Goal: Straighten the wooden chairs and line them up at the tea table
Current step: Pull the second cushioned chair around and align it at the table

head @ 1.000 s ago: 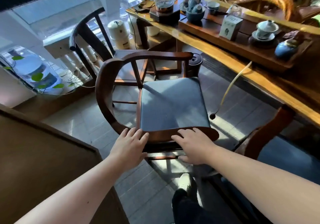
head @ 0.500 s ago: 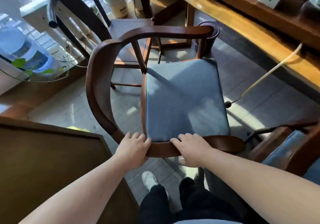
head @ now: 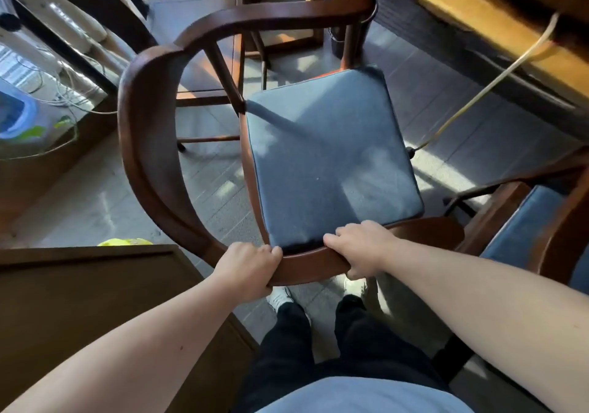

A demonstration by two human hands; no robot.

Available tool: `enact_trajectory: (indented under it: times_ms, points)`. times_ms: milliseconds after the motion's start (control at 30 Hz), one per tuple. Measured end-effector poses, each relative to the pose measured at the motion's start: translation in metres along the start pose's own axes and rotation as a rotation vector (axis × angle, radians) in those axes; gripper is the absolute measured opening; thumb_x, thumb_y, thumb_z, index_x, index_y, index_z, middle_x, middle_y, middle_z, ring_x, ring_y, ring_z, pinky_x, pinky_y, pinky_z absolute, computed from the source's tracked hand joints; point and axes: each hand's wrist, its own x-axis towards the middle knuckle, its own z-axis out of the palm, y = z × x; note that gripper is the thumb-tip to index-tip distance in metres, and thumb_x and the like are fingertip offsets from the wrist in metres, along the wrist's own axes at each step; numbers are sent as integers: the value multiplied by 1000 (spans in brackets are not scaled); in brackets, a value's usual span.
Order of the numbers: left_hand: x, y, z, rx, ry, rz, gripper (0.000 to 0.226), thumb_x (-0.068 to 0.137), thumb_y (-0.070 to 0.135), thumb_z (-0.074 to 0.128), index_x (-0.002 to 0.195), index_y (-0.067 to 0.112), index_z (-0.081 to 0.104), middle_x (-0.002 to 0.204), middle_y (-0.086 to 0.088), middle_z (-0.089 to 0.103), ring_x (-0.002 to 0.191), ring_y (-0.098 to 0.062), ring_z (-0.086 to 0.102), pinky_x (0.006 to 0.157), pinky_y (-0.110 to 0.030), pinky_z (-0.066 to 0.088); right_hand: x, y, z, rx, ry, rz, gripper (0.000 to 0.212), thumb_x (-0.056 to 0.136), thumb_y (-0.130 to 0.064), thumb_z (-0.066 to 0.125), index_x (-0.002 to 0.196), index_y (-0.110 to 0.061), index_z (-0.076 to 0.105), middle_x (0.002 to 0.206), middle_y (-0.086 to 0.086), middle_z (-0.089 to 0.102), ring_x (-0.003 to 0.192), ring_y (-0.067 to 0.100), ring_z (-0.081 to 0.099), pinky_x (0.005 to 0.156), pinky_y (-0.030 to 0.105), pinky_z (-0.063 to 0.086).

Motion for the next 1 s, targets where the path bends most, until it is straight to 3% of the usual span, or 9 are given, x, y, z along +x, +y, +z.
enact_trajectory:
  times_ms: [100,300,433,567,733,867,1000]
  points:
    - [5,18,-8,-10,-23,12,39,77,39,61,104,16,47,93,0,61,76,-26,63,58,-34,41,-11,13,1,-37,-28,-30,46,70,-34,66,107,-22,42,94,1,56,86,25,59,52,31,27]
    - [32,82,-28,-91,-15,73,41,77,45,61,104,17,48,91,-1,61,74,-26,62,58,-34,40,-56,61,19,-34,-115,-29,48,65,-35,67,104,-26,43,93,0,56,87,25,58,66,39,50]
    - [46,115,-38,-137,-1,114,41,79,48,60,104,18,47,92,-2,61,72,-25,60,57,-34,42,-82,86,28,-53,-95,-2,47,67,-32,65,109,-23,47,99,2,56,95,26,56,77,41,45]
    - [51,121,-46,-111,40,214,50,82,58,54,108,16,44,101,-5,59,86,-29,60,60,-35,37,-100,91,38,-31,-25,75,44,67,-29,65,108,-22,48,99,2,53,96,25,53,80,40,43]
    - [46,74,-58,-60,119,332,60,88,64,40,128,19,37,118,-6,55,104,-30,53,69,-40,49,-97,52,39,123,18,154,71,62,-49,67,126,-27,45,114,2,52,111,24,48,107,53,28]
    - [38,3,-72,21,227,398,65,90,61,37,140,21,28,132,-5,51,115,-28,49,79,-41,49,-87,-9,36,260,107,212,71,62,-51,63,127,-27,48,119,3,53,119,23,46,113,60,16]
    - [23,-76,-82,93,373,475,61,86,59,38,128,16,50,115,-6,65,101,-29,61,70,-40,53,-69,-61,28,378,173,340,72,65,-58,60,130,-29,49,127,0,50,128,20,40,116,53,-1]
